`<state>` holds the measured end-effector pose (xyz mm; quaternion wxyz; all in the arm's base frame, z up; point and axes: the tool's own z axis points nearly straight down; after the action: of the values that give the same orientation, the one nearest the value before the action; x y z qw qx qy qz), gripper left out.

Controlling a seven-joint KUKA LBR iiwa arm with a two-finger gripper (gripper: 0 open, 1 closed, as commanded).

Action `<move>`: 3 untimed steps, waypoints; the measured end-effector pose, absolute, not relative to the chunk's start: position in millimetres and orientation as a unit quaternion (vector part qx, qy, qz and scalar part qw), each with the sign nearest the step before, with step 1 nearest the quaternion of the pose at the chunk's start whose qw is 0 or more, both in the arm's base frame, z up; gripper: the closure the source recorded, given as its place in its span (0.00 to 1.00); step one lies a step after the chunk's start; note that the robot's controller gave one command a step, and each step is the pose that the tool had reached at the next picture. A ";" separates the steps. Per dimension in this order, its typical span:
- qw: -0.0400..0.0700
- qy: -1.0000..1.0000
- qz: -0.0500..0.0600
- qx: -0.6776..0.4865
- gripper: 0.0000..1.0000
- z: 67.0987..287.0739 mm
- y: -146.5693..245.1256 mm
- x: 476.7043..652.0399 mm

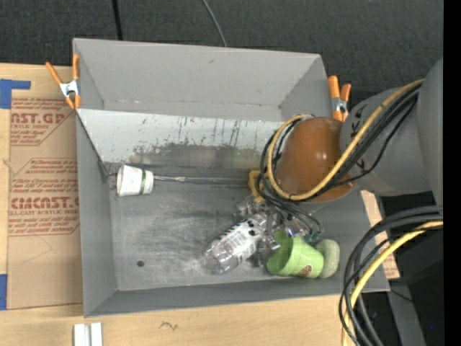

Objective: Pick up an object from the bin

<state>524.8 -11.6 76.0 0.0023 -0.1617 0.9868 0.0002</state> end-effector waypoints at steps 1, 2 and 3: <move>0.003 0.983 0.000 -0.181 1.00 58.5 -10.2 532.8; 0.003 0.983 0.000 -0.184 1.00 58.9 -9.9 532.4; 0.002 0.983 0.000 -0.185 1.00 62.1 -9.7 531.7</move>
Offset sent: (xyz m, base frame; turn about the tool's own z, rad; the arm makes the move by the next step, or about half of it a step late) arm 0.0000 0.0000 0.0000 0.0000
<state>531.7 -9.7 62.1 0.0019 -0.1845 0.9828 -0.0002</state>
